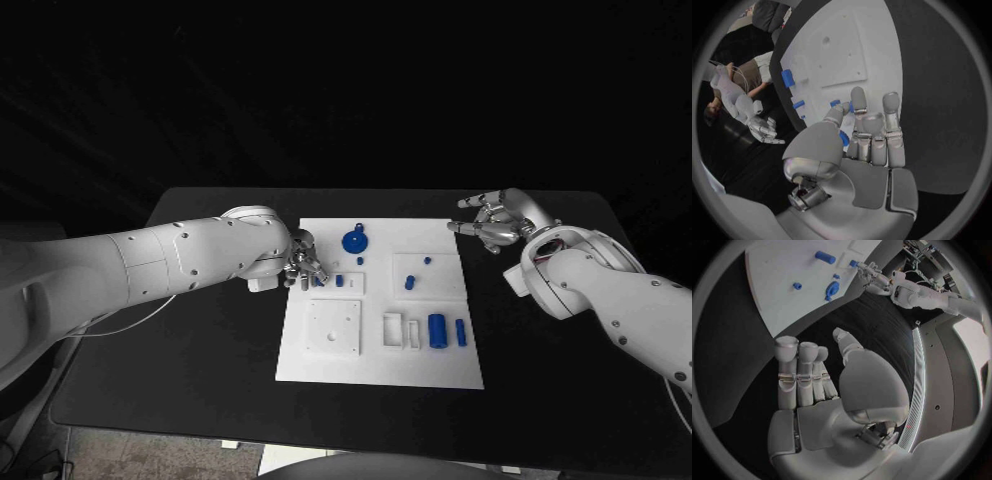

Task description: Assemble the parts on the task board

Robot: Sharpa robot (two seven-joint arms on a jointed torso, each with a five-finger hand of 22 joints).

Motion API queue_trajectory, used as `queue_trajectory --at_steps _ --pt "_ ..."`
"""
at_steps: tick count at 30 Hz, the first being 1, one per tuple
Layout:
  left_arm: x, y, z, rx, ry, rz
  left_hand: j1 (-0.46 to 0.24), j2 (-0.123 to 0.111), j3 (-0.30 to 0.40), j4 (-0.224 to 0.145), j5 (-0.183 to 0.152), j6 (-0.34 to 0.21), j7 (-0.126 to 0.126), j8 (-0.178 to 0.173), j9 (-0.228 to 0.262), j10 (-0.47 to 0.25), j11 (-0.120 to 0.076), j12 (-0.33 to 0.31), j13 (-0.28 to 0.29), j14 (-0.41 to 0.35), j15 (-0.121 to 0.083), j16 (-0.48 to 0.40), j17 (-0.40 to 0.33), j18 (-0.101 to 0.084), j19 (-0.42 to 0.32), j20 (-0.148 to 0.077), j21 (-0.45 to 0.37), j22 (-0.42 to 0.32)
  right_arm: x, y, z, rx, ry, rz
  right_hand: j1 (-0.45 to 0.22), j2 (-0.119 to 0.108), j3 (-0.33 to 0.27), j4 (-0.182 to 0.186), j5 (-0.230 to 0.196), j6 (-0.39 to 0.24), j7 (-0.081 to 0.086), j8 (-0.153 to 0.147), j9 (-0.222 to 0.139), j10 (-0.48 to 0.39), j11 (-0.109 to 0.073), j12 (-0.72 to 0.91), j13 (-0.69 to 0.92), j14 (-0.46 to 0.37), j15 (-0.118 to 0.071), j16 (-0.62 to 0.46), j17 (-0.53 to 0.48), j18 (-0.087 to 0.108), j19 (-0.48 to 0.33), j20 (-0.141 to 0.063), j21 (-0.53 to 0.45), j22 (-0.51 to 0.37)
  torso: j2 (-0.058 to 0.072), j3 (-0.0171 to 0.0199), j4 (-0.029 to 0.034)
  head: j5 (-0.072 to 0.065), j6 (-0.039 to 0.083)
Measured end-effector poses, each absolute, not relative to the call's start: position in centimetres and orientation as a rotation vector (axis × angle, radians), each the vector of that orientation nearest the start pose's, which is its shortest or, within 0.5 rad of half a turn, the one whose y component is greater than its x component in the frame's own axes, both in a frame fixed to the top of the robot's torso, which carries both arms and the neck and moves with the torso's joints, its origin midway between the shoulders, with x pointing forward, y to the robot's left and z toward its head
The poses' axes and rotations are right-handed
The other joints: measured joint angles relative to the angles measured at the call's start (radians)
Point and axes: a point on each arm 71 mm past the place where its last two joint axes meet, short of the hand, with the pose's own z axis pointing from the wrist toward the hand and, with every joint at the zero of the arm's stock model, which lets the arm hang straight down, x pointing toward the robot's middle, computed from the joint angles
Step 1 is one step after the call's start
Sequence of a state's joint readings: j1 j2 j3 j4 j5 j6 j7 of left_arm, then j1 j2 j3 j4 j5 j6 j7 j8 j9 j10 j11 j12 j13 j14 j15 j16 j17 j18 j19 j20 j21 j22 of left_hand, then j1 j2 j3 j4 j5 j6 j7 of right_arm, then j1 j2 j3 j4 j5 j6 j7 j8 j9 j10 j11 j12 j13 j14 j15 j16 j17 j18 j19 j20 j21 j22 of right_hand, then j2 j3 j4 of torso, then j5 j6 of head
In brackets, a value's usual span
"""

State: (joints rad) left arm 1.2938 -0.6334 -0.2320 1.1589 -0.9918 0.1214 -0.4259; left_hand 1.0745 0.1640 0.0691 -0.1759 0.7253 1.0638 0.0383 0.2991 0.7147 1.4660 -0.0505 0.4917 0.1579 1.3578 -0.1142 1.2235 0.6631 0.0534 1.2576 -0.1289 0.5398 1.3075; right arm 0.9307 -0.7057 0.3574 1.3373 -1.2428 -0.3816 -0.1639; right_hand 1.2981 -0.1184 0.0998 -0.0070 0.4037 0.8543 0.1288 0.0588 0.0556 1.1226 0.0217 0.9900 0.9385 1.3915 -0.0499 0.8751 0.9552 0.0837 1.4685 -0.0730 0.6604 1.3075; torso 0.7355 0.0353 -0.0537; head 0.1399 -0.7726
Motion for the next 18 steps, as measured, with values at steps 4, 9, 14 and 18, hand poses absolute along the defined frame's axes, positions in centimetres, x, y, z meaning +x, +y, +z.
queue_trajectory --at_steps 4,9,14,18 --pt "52.96 22.57 -25.72 -0.237 2.347 -0.281 -0.002 -0.006 0.002 -0.002 0.004 0.0 0.0 0.0 0.004 -0.003 -0.003 0.0 0.0 0.0 0.0 0.0 0.0 0.0 0.0 0.0 0.0 0.0 52.21 -21.75 -19.94 0.455 1.581 0.748 0.0 0.0 0.0 0.0 0.0 0.0 0.0 0.0 0.0 0.0 0.0 0.0 0.0 0.0 0.0 0.0 0.0 0.0 0.0 0.0 0.0 0.0 0.0 0.0 0.0001 -0.001 0.0" --pt "52.99 22.59 -25.72 -0.236 2.349 -0.281 -0.001 -0.009 0.006 0.001 0.006 0.0 0.0 0.0 0.007 -0.003 -0.003 0.0 -0.001 0.0 0.0 0.0 0.002 0.0 0.0 0.0 0.004 0.0 52.21 -21.74 -19.94 0.455 1.581 0.748 0.0 0.0 0.0 0.0 0.0 0.0 0.0 0.0 0.0 0.0 0.0 0.0 0.0 0.0 0.0 0.0 0.0 0.0 0.0 0.0 0.0 0.0 0.0 0.0 -0.0001 -0.001 0.0" --pt "53.05 22.59 -25.71 -0.235 2.354 -0.279 -0.001 -0.009 0.007 0.001 0.013 0.0 0.0 0.003 0.01 -0.003 -0.003 0.0 -0.001 0.0 0.0 0.0 0.002 0.0 0.0 0.0 0.004 0.0 52.22 -21.74 -19.95 0.456 1.582 0.748 0.0 0.0 0.0 0.0 0.0 0.0 0.0 0.0 0.0 0.0 0.0 0.0 0.0 0.0 0.0 0.0 0.0 0.0 0.0 0.0 0.0 0.0 0.0 0.0 -0.0004 -0.001 0.0" --pt "53.12 22.57 -25.7 -0.231 2.359 -0.278 -0.001 -0.009 0.007 0.001 0.013 0.0 0.0 0.004 0.013 -0.003 -0.003 0.0 -0.001 0.0 0.0 0.004 0.003 0.0 0.0 0.0 0.004 0.0 52.22 -21.73 -19.95 0.456 1.582 0.748 0.0 0.0 0.0 0.0 0.0 0.0 0.0 0.0 0.0 0.0 0.0 0.0 0.0 0.0 0.0 0.0 0.0 0.0 0.0 0.0 0.0 0.0 0.0 0.0 -0.0008 -0.003 0.0"
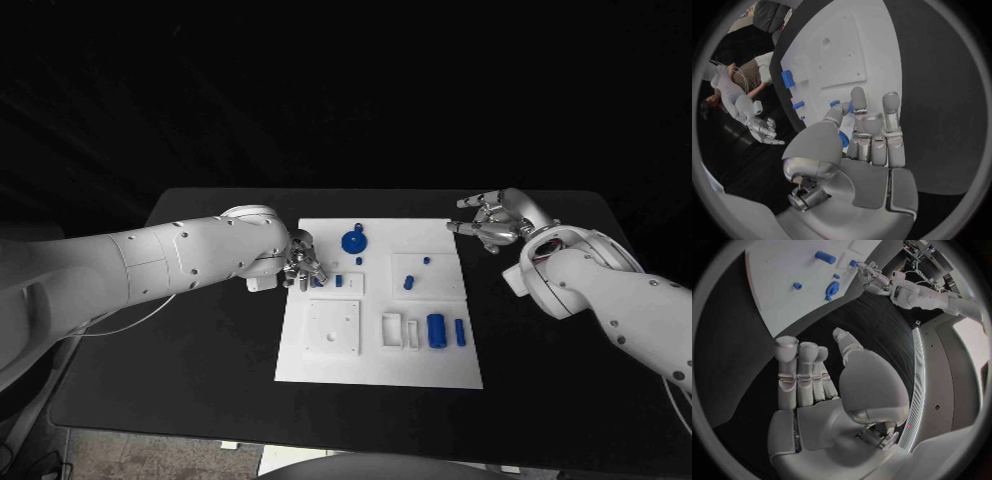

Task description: Assemble the parts on the task board

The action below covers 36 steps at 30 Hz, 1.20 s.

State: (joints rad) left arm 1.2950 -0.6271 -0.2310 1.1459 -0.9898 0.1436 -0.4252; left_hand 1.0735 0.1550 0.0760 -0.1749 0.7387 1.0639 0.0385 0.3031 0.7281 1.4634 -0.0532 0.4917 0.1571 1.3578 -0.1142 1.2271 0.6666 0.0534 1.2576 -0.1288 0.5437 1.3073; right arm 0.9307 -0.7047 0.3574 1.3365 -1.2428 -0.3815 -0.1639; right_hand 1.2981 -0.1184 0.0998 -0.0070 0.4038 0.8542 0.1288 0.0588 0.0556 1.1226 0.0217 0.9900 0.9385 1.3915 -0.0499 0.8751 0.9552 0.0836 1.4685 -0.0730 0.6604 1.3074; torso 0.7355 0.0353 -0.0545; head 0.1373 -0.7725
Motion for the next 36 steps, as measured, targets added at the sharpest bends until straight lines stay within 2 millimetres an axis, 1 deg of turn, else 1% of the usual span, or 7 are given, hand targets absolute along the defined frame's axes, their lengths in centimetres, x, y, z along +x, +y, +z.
queue_trajectory --at_steps 14,18,25,27,35,36 --pt "53.7 22.2 -25.6 -0.215 2.384 -0.264 0.0 0.0 0.004 0.002 0.0 0.002 0.002 0.0 0.007 0.0 0.0 0.0 0.0 0.0 0.0 0.0 0.0 0.0 0.0 0.0 0.004 0.001 52.2 -21.7 -20.0 0.456 1.582 0.75 0.0 0.0 0.0 0.0 0.0 0.0 0.0 0.0 0.0 0.0 0.0 0.0 0.0 0.0 0.0 0.0 0.0 0.0 0.0 0.0 0.0 0.0 0.0 0.0 0.0004 -0.001 -0.001" --pt "53.8 22.1 -25.6 -0.207 2.393 -0.257 0.004 -0.004 0.004 0.002 0.006 0.003 0.003 0.0 0.007 0.0 0.0 0.0 0.0 0.0 0.0 0.004 0.002 0.0 -0.003 -0.003 0.004 0.001 52.2 -21.6 -20.0 0.456 1.582 0.75 0.0 0.0 0.0 0.0 0.0 0.0 0.0 0.0 0.0 0.0 0.0 0.0 0.0 0.0 0.0 0.0 0.0 0.0 0.0 0.0 0.0 0.0 0.0 0.0 -0.0002 -0.001 -0.002" --pt "54.0 21.8 -25.6 -0.189 2.404 -0.238 0.004 -0.004 0.005 0.002 0.006 0.001 0.001 0.0 0.009 0.0 0.0 0.0 0.002 0.0 0.0 0.004 0.005 0.0 -0.004 -0.004 0.008 0.001 52.2 -21.6 -20.0 0.455 1.582 0.751 0.0 0.0 0.0 0.0 0.0 0.0 0.0 0.0 0.0 0.0 0.0 0.0 0.0 0.0 0.0 0.0 0.0 0.0 0.0 0.0 0.0 0.0 0.001 0.0007 -0.0002 -0.003 -0.003" --pt "54.1 21.7 -25.6 -0.183 2.408 -0.233 0.004 -0.004 0.005 0.002 0.01 0.001 0.0 0.0 0.011 0.0 0.0 0.0 0.005 0.0 0.0 0.008 0.007 0.0 -0.004 -0.004 0.008 0.001 52.2 -21.6 -20.0 0.455 1.582 0.751 0.0 0.0 0.0 0.0 0.0 0.0 0.0 0.0 0.0 0.0 0.0 0.0 0.0 0.0 0.0 0.0 0.0 0.0 0.0 0.0 0.0 0.0 0.001 0.0007 -0.0002 -0.004 -0.004" --pt "54.2 21.4 -25.6 -0.17 2.418 -0.215 0.004 -0.004 0.007 0.004 0.011 0.001 0.001 -0.005 0.012 0.0 0.0 0.0 0.006 0.0 0.0 0.008 0.009 0.0 -0.007 0.0 0.012 0.0 52.2 -21.5 -20.0 0.455 1.583 0.752 0.0 0.0 0.0 0.0 0.0 0.0 0.0 0.0 0.0 0.0 0.0 0.0 0.0 0.0 0.0 0.0 0.0 0.0 0.0 0.0 0.0 0.0 0.0 0.0007 0.0011 -0.006 -0.005" --pt "54.2 21.3 -25.6 -0.17 2.419 -0.212 0.004 -0.004 0.007 0.004 0.007 0.001 0.001 -0.005 0.012 0.0 0.0 0.0 0.007 0.0 0.0 0.008 0.009 0.0 -0.007 0.0 0.012 0.0 52.2 -21.5 -20.0 0.455 1.583 0.752 0.0 0.0 0.0 0.0 0.0 0.0 0.0 0.0 0.0 0.0 0.0 0.0 0.0 0.0 0.0 0.0 0.0 0.0 0.0 0.0 0.0 0.0 0.0 0.0007 0.0014 -0.006 -0.005"
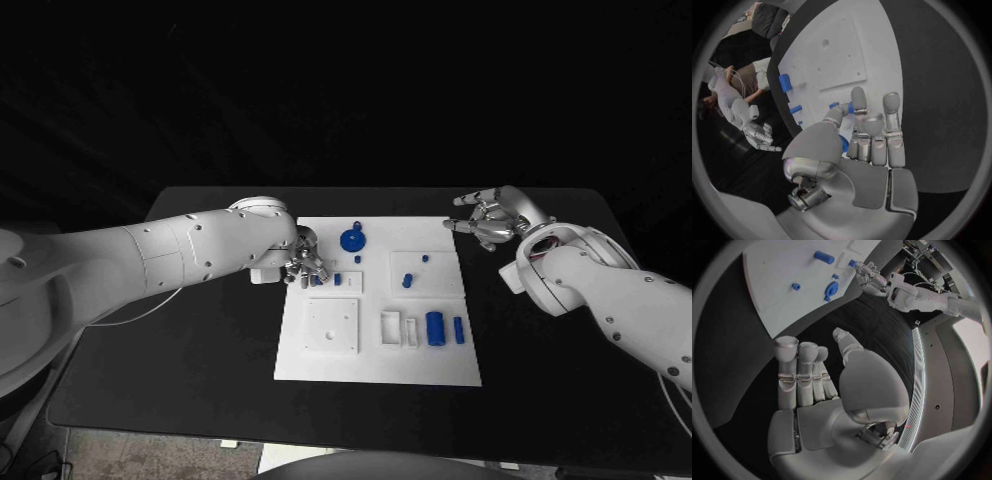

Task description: Assemble the parts on the task board

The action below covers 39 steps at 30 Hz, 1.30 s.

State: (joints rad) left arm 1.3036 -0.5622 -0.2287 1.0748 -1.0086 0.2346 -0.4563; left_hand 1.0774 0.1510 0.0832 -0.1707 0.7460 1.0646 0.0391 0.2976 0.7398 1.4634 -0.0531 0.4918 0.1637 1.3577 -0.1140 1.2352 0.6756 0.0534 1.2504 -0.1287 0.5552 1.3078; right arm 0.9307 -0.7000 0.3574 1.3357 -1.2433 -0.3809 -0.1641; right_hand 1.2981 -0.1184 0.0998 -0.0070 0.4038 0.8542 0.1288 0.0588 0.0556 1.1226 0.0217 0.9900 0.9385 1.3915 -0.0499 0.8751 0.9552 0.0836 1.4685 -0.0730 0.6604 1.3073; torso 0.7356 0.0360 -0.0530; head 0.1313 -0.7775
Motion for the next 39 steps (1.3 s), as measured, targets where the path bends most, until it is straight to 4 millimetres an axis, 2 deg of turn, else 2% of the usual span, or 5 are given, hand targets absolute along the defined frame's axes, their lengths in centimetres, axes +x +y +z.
queue_trajectory --at_steps 8,15,24,26,39 --pt "54.21 21.24 -25.55 -0.174 2.418 -0.201 -0.001 -0.001 -0.012 -0.012 -0.047 0.011 -0.002 -0.04 -0.068 0.001 0.001 0.005 0.003 0.0 0.0 0.0 -0.006 0.0 0.0 0.0 0.0 0.0 52.23 -21.53 -19.97 0.454 1.583 0.752 0.0 0.0 0.0 0.0 0.0 0.0 0.0 0.0 0.0 0.0 0.0 0.0 0.0 0.0 0.0 0.0 0.0 0.0 0.0 0.0 0.0 0.0 -0.001 -0.0007 0.0001 -0.001 0.001" --pt "54.29 21.42 -25.53 -0.188 2.408 -0.195 -0.007 -0.038 -0.016 -0.044 -0.129 0.048 -0.032 -0.062 -0.16 0.002 0.002 0.005 0.003 0.0 0.0 0.0 -0.019 0.0 0.004 -0.004 -0.013 0.0 52.23 -21.58 -19.97 0.455 1.583 0.751 0.0 0.0 0.0 0.0 0.0 0.0 0.0 0.0 0.0 0.0 0.0 0.0 0.0 0.0 0.0 0.0 0.0 0.0 0.0 0.0 0.0 0.0 -0.001 -0.0012 0.0009 -0.003 0.002" --pt "54.36 21.61 -25.52 -0.202 2.393 -0.192 0.028 -0.072 -0.072 0.023 -0.156 0.06 -0.041 -0.065 -0.236 0.002 0.002 0.005 0.003 0.0 0.0 -0.006 -0.034 0.0 0.006 -0.006 -0.023 0.0 52.23 -21.59 -19.97 0.454 1.583 0.751 0.0 0.0 0.0 0.0 0.0 0.0 0.0 0.0 0.0 0.0 0.0 0.0 0.0 0.0 0.0 0.0 0.0 0.0 0.0 0.0 0.0 0.0 -0.001 -0.0016 0.0007 -0.002 0.003" --pt "54.37 21.63 -25.51 -0.204 2.392 -0.191 0.041 -0.085 -0.08 0.053 -0.163 0.059 -0.039 -0.065 -0.261 0.002 0.002 0.005 0.005 0.0 0.0 -0.006 -0.037 -0.011 0.013 -0.006 -0.029 0.0 52.23 -21.58 -19.97 0.454 1.583 0.751 0.0 0.0 0.0 0.0 0.003 0.0 0.0 0.0 0.0 0.0 0.0 0.0 0.0 0.0 0.0 0.0 0.0 0.0 0.0 0.0 0.0 0.0 -0.001 -0.0016 0.0007 -0.002 0.003" --pt "54.42 21.8 -25.57 -0.214 2.387 -0.188 0.056 -0.1 -0.107 0.101 -0.19 0.059 -0.039 -0.059 -0.284 0.002 0.002 0.005 0.007 0.0 0.0 -0.006 -0.043 -0.01 0.013 -0.006 -0.032 0.0 52.24 -21.59 -19.98 0.455 1.583 0.75 0.0 0.0 0.0 0.0 0.007 0.0 0.0 0.0 0.0 0.0 0.0 0.0 0.0 0.0 0.0 0.0 0.0 0.0 0.0 0.0 0.0 0.001 0.0 -0.0014 0.0001 -0.002 0.003"
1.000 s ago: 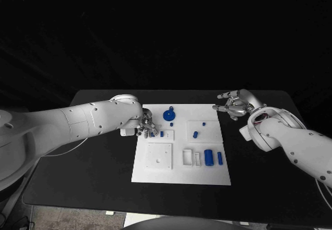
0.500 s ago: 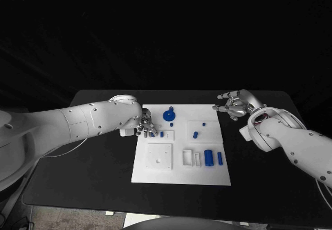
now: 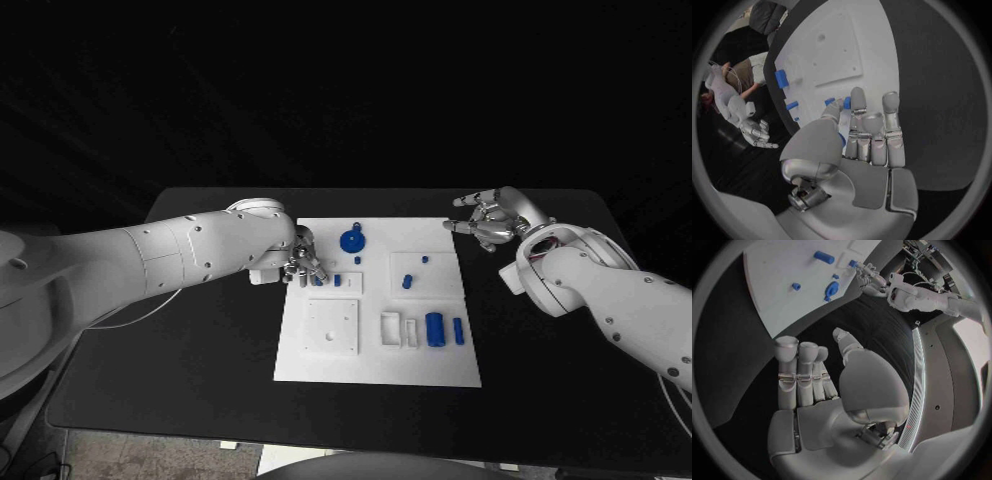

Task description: Assemble the parts on the task board

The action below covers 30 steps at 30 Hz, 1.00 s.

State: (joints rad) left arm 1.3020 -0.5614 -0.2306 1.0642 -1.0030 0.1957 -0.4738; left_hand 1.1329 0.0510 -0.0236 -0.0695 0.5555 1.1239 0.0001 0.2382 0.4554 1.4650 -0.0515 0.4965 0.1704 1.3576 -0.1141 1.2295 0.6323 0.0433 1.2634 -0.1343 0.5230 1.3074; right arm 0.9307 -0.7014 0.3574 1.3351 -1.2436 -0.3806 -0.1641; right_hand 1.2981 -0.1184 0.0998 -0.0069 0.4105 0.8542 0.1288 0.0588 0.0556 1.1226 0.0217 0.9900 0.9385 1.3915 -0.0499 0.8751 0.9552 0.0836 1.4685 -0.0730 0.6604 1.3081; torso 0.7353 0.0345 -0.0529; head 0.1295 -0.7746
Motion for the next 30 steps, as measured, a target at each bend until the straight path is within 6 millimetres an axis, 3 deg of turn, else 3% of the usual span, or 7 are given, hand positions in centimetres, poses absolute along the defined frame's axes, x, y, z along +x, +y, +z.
queue_trajectory --at_steps 10,16,25,30 --pt "54.53 22.11 -25.6 -0.226 2.386 -0.182 -0.005 -0.018 -0.029 0.046 -0.034 -0.002 0.005 0.005 -0.007 0.0 0.0 -0.005 0.001 -0.004 -0.004 0.0 -0.008 0.002 0.0 0.0 0.0 0.0 52.24 -21.6 -19.99 0.455 1.583 0.75 -0.004 -0.004 0.0 0.0 0.0 0.0 0.0 0.0 0.0 0.0 0.0 0.0 0.0 0.0 0.0 0.0 0.0 0.0 0.0 0.0 0.0 0.0 0.0 0.0005 -0.0002 -0.001 0.0" --pt "54.59 22.28 -25.58 -0.232 2.385 -0.174 -0.009 -0.022 -0.047 0.075 -0.092 -0.006 0.008 0.009 -0.007 0.0 0.0 -0.005 0.004 -0.007 0.0 0.0 -0.013 0.002 0.0 0.0 0.0 0.0 52.25 -21.59 -19.99 0.455 1.583 0.75 -0.004 -0.004 0.0 0.0 0.0 0.0 0.0 0.0 0.0 0.0 0.0 0.0 0.0 0.0 0.0 0.0 0.0 0.0 0.0 0.0 0.0 0.0 0.0 0.0005 -0.0002 -0.001 0.0" --pt "54.62 22.39 -25.57 -0.238 2.385 -0.16 -0.014 -0.036 -0.058 0.097 -0.1 -0.006 0.009 0.014 -0.007 0.0 0.0 -0.005 0.006 -0.011 -0.004 0.0 -0.015 0.002 0.0 0.0 -0.004 0.0 52.25 -21.6 -20.0 0.455 1.583 0.75 -0.004 -0.004 0.0 0.0 0.0 0.0 0.0 0.0 0.0 0.0 0.0 0.0 0.0 0.0 0.0 0.0 0.0 0.0 0.0 0.0 0.0 0.0 0.0 0.0003 -0.0001 -0.001 -0.002" --pt "54.63 22.43 -25.56 -0.24 2.385 -0.155 -0.024 -0.046 -0.059 0.118 -0.139 -0.006 0.009 0.017 -0.006 0.0 0.0 -0.005 0.007 -0.011 -0.004 0.0 -0.017 0.002 0.0 0.0 -0.004 0.001 52.26 -21.59 -20.0 0.455 1.583 0.75 -0.004 -0.004 -0.004 0.004 0.0 0.0 0.0 0.0 0.0 0.0 0.0 0.0 0.0 0.0 0.0 0.0 0.0 0.0 0.0 0.0 0.0 0.0 0.0 0.0001 0.0 -0.001 -0.002"
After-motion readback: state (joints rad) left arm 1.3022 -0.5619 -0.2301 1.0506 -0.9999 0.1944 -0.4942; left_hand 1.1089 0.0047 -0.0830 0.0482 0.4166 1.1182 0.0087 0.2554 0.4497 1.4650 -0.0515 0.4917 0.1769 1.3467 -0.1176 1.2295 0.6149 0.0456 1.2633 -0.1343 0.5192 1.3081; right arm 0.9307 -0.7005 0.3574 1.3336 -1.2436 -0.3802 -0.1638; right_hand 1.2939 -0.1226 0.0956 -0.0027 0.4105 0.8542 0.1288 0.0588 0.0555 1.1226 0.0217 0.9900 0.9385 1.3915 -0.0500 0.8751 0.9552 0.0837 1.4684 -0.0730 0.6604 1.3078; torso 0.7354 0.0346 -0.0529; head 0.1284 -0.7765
